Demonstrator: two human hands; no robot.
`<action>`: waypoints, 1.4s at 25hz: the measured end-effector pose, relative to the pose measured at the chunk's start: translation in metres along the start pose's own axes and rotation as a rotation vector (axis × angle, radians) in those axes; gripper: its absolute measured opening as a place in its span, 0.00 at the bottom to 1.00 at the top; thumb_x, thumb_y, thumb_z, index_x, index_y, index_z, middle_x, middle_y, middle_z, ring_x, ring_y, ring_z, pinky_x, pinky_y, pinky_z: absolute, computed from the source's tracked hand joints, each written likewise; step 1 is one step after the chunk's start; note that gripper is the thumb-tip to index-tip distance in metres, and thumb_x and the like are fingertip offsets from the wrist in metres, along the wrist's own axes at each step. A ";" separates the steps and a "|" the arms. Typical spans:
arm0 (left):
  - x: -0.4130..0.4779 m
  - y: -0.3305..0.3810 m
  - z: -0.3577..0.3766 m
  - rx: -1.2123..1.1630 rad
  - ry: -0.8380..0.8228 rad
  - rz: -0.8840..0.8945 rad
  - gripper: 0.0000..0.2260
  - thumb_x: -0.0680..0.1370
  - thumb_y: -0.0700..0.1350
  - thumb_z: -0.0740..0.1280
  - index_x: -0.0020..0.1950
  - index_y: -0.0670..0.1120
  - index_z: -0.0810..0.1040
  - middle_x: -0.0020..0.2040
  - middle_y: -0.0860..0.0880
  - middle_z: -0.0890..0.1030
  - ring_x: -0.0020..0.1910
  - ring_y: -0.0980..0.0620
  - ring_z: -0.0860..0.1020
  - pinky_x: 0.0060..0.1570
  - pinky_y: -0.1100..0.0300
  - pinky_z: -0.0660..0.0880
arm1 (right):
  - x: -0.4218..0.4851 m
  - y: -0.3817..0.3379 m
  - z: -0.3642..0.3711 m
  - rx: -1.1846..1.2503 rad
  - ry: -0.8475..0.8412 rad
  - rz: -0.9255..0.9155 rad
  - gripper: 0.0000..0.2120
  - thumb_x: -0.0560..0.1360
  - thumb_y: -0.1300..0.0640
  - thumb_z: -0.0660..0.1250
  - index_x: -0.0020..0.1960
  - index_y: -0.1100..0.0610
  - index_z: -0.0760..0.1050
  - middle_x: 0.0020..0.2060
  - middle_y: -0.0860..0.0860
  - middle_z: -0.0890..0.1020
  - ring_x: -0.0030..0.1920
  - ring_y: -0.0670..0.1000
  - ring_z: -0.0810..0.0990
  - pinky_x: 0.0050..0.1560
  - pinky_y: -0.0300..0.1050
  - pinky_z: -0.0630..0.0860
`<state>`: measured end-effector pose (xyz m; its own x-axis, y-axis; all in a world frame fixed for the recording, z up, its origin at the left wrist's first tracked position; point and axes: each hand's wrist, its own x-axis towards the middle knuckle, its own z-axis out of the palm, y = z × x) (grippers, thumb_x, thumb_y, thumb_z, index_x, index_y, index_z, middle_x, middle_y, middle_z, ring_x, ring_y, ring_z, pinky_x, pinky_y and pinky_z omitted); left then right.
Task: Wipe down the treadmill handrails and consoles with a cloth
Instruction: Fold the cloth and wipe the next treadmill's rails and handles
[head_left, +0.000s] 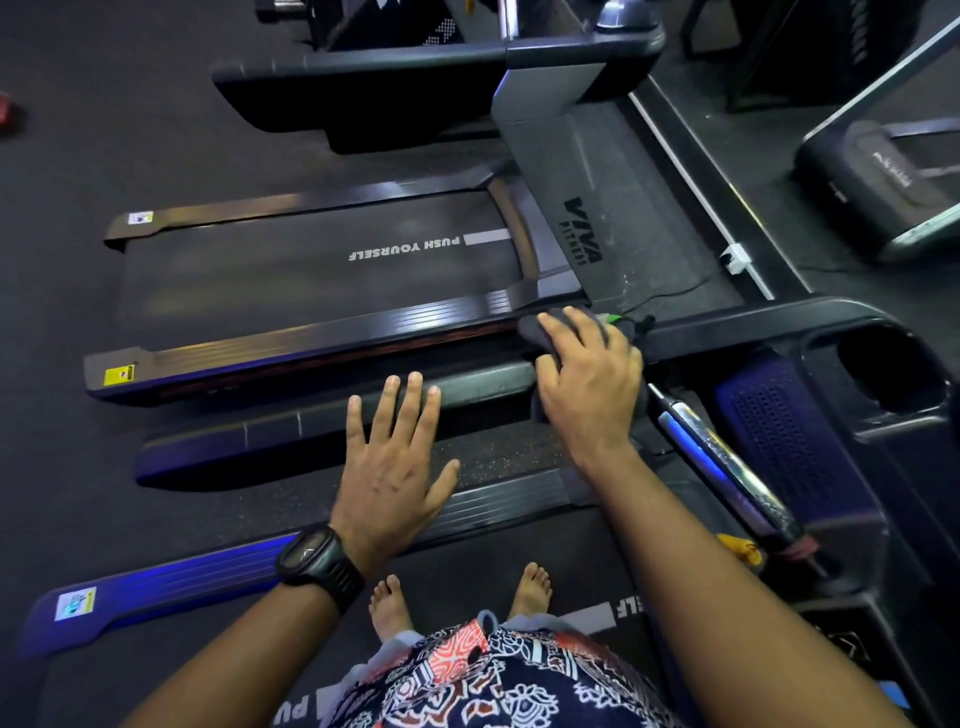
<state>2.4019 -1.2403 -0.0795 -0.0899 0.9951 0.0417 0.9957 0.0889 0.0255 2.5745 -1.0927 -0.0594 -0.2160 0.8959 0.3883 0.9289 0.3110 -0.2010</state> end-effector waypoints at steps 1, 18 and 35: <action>0.001 0.001 0.000 0.005 0.002 -0.006 0.35 0.76 0.61 0.56 0.77 0.42 0.63 0.79 0.41 0.61 0.78 0.40 0.59 0.73 0.33 0.54 | -0.004 -0.006 0.001 -0.023 -0.002 0.051 0.22 0.73 0.48 0.61 0.66 0.46 0.77 0.67 0.48 0.77 0.65 0.59 0.74 0.61 0.64 0.70; 0.012 0.022 0.002 0.017 0.002 0.007 0.35 0.76 0.61 0.57 0.78 0.42 0.62 0.79 0.41 0.60 0.78 0.40 0.58 0.73 0.33 0.53 | -0.004 0.012 -0.001 -0.060 -0.044 -0.100 0.23 0.72 0.48 0.62 0.66 0.46 0.77 0.68 0.48 0.76 0.66 0.59 0.72 0.63 0.64 0.69; 0.024 0.042 0.004 0.018 -0.012 0.020 0.36 0.75 0.62 0.57 0.78 0.42 0.62 0.79 0.41 0.59 0.78 0.40 0.57 0.74 0.34 0.52 | -0.014 0.012 0.000 -0.031 -0.086 -0.310 0.23 0.73 0.47 0.61 0.67 0.45 0.76 0.69 0.48 0.75 0.68 0.59 0.72 0.64 0.64 0.68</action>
<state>2.4416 -1.2129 -0.0810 -0.0696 0.9971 0.0304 0.9976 0.0694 0.0063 2.5892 -1.1015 -0.0675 -0.5139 0.7837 0.3489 0.8231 0.5651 -0.0570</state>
